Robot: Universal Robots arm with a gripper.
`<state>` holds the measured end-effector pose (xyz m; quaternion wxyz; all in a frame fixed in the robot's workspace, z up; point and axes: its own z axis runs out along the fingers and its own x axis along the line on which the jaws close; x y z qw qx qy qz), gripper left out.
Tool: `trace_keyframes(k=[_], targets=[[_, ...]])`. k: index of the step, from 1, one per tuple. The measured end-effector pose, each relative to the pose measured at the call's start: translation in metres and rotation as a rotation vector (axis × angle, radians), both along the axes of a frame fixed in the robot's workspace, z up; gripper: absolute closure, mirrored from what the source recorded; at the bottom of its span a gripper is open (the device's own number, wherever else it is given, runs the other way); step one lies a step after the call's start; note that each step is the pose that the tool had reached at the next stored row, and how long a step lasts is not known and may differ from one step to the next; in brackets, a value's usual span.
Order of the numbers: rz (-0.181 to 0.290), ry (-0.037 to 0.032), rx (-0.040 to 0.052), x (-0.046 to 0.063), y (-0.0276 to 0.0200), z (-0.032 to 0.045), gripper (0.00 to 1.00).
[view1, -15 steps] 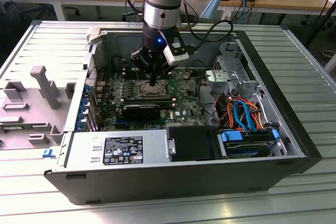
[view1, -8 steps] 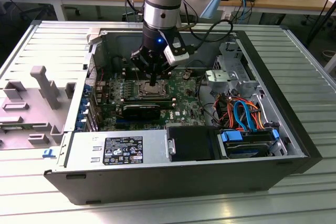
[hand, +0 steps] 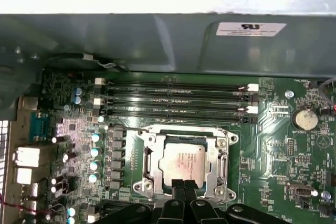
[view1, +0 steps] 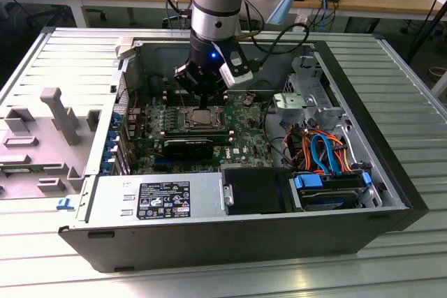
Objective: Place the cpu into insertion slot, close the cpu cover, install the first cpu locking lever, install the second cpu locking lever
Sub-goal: 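Install the first cpu locking lever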
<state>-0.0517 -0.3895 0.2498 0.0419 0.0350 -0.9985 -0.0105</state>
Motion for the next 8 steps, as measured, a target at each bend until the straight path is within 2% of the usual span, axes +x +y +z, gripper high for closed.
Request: trace_keyframes(k=[6,8], targets=[[0.001,-0.0016,0.0003,0.0,0.0001,-0.0001,0.89],[0.0,-0.0286,0.0002,0.0,0.0,-0.0003,0.89]])
